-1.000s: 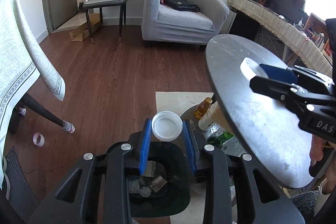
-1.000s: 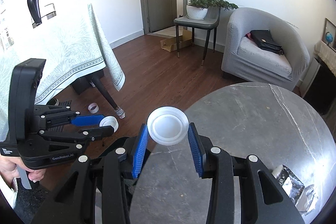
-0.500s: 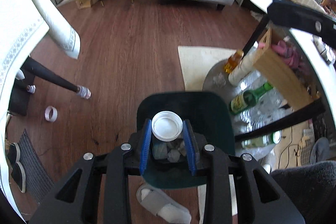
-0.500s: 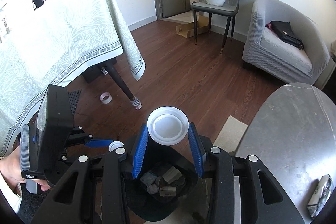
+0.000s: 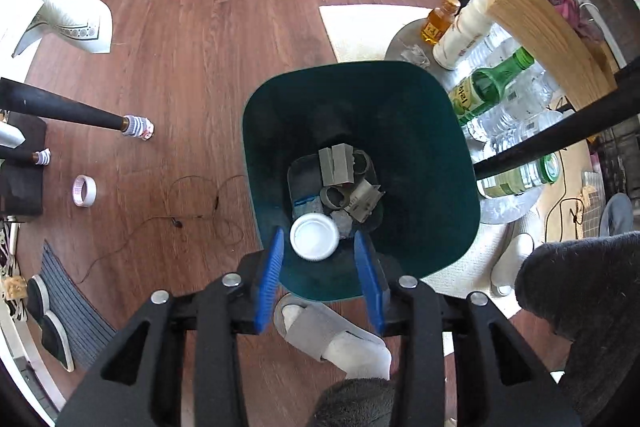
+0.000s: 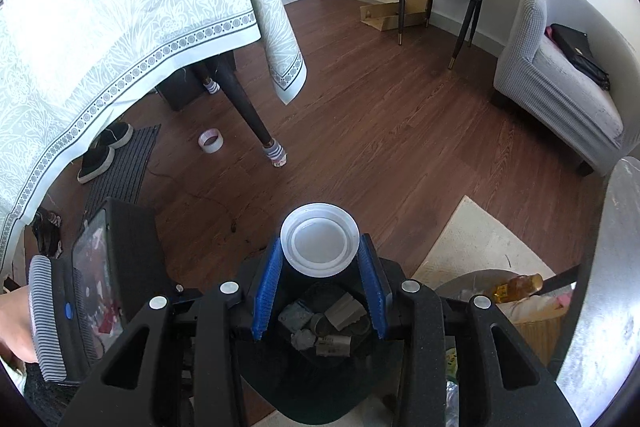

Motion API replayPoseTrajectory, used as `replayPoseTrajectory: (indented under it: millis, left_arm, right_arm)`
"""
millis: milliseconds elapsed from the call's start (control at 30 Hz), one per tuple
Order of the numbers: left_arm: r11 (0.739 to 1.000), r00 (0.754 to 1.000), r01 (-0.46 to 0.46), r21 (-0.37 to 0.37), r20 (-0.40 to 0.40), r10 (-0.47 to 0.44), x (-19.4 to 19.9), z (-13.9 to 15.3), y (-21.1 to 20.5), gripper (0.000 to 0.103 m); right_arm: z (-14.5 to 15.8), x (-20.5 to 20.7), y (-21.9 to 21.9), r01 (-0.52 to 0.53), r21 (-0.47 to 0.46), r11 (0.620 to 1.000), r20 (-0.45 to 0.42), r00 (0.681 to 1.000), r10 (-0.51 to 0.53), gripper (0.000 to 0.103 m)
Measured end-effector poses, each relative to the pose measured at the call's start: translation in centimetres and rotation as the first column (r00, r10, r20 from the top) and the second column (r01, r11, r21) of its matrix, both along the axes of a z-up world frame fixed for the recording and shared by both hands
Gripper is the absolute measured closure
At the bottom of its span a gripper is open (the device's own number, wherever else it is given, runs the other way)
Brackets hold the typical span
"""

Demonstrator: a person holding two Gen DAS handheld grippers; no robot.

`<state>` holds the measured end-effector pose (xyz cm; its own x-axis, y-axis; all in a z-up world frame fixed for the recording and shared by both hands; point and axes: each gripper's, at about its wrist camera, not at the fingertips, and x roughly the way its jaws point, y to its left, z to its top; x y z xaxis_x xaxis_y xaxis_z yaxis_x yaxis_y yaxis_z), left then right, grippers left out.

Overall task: Collect trash
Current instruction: 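Lower the large white lid into the green bin and open the right gripper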

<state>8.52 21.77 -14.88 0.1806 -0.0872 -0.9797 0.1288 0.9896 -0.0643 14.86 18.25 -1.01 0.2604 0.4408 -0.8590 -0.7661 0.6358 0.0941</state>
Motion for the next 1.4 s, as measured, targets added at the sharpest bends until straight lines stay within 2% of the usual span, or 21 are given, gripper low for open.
replayPoseTrajectory:
  millis: [367, 500, 700, 967, 1067, 1200, 1333, 1400]
  left_arm:
    - [0.999, 1.0, -0.006, -0.036, 0.013, 0.007, -1.3, 1.1, 2.1, 0.063]
    - [0.998, 0.999, -0.042, -0.047, 0.026, 0.043, -1.6, 1.7, 3.5, 0.067]
    - [0.992, 0.992, -0.1, -0.072, 0.069, 0.105, -2.0, 3.1, 5.3, 0.073]
    - [0.988, 0.979, -0.124, -0.088, 0.15, 0.136, -1.8, 5.2, 6.1, 0.078]
    - [0.984, 0.969, -0.145, -0.101, 0.188, 0.162, -1.7, 6.3, 6.4, 0.081]
    - [0.975, 0.942, -0.19, -0.117, 0.257, 0.215, -1.5, 7.8, 7.1, 0.082]
    - [0.96, 0.902, -0.243, -0.14, 0.332, 0.276, -1.4, 9.7, 7.7, 0.082]
    - [0.951, 0.878, -0.268, -0.152, 0.367, 0.306, -1.4, 10.5, 7.7, 0.082]
  right_arm:
    - [-2.9, 1.3, 1.4, 0.047, -0.04, 0.998, -0.039, 0.998, -0.048, 0.064]
    - [-4.3, 1.4, 2.2, 0.042, -0.065, 0.997, -0.064, 0.997, -0.046, 0.064]
    - [-6.9, 1.5, 2.9, 0.038, -0.116, 0.993, -0.11, 0.993, -0.051, 0.064]
    - [-10.1, 1.2, 3.1, 0.011, -0.197, 0.98, -0.164, 0.985, -0.044, 0.064]
    - [-11.2, 0.9, 3.1, -0.002, -0.229, 0.974, -0.183, 0.982, -0.041, 0.064]
    - [-12.7, 0.3, 3.1, -0.034, -0.274, 0.961, -0.206, 0.978, -0.025, 0.064]
    - [-13.9, -0.3, 3.0, -0.055, -0.319, 0.946, -0.214, 0.977, -0.015, 0.064]
    - [-14.5, -0.6, 3.0, -0.064, -0.338, 0.939, -0.225, 0.974, -0.014, 0.057]
